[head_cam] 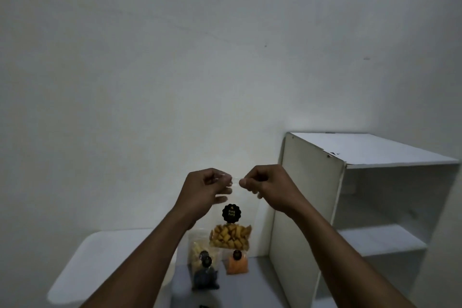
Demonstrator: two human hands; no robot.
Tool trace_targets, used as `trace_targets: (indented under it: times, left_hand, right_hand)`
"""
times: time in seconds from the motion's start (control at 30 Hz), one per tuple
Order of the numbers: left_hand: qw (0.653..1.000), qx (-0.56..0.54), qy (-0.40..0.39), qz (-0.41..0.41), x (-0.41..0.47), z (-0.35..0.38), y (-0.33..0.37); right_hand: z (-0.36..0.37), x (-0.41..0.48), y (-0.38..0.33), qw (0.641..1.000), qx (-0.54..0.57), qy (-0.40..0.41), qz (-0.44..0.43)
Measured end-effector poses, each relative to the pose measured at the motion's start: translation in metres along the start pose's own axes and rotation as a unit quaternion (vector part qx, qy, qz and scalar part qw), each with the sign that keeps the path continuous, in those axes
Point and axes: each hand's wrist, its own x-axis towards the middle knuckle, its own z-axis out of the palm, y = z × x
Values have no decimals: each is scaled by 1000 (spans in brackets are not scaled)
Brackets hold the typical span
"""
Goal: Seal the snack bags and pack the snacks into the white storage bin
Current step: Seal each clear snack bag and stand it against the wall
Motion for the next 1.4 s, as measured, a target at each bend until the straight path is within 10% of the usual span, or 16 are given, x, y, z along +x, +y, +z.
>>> trace_targets:
  times: [1.4]
  left_hand:
    - [989, 94, 56, 98, 69, 20, 30]
  right_hand:
    - [-42, 75, 7, 995, 9, -61, -80]
